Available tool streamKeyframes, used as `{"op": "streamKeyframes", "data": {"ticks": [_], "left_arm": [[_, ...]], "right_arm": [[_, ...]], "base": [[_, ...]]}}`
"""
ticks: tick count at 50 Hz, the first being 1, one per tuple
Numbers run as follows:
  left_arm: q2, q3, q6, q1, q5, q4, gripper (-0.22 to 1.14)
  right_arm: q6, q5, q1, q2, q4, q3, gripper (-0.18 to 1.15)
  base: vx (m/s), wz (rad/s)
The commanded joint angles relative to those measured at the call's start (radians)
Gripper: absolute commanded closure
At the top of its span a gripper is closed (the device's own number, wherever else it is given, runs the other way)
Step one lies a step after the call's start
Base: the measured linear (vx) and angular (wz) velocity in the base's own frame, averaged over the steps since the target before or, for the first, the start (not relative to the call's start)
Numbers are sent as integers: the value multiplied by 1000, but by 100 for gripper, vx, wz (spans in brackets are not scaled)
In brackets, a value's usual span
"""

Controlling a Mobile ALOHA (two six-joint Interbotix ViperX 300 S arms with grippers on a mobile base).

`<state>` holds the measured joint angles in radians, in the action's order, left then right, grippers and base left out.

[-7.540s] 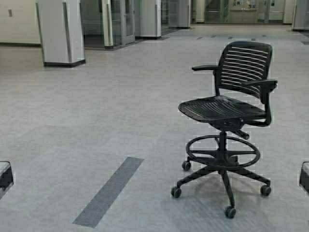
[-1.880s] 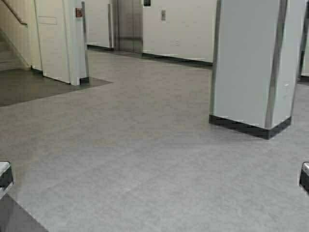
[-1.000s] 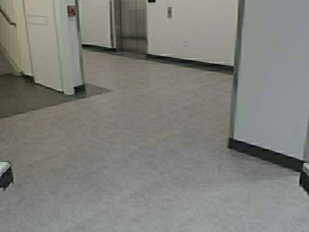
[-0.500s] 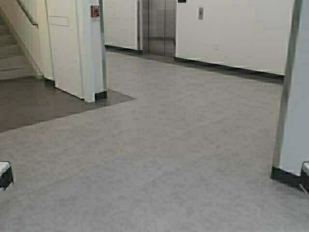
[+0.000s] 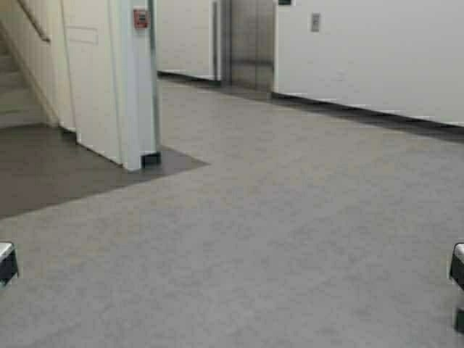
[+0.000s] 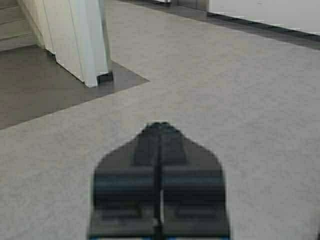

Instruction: Navigate to elevator, push the call button, then enter the elevator

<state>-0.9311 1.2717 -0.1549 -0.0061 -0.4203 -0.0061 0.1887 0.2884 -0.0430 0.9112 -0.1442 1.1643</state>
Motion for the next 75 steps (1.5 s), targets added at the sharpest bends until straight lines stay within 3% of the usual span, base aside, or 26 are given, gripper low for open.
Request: {"op": "streamKeyframes", "data": {"ticks": [1, 75], "left_arm": [[17, -28, -2, 0, -3, 3, 89], [-32, -9, -58, 0, -5, 5, 89]], "right_arm": [[-8, 3, 0, -3, -2, -14, 92], [23, 23, 0, -35, 6, -3, 92]], "base": [[87, 14], [85, -7]]}}
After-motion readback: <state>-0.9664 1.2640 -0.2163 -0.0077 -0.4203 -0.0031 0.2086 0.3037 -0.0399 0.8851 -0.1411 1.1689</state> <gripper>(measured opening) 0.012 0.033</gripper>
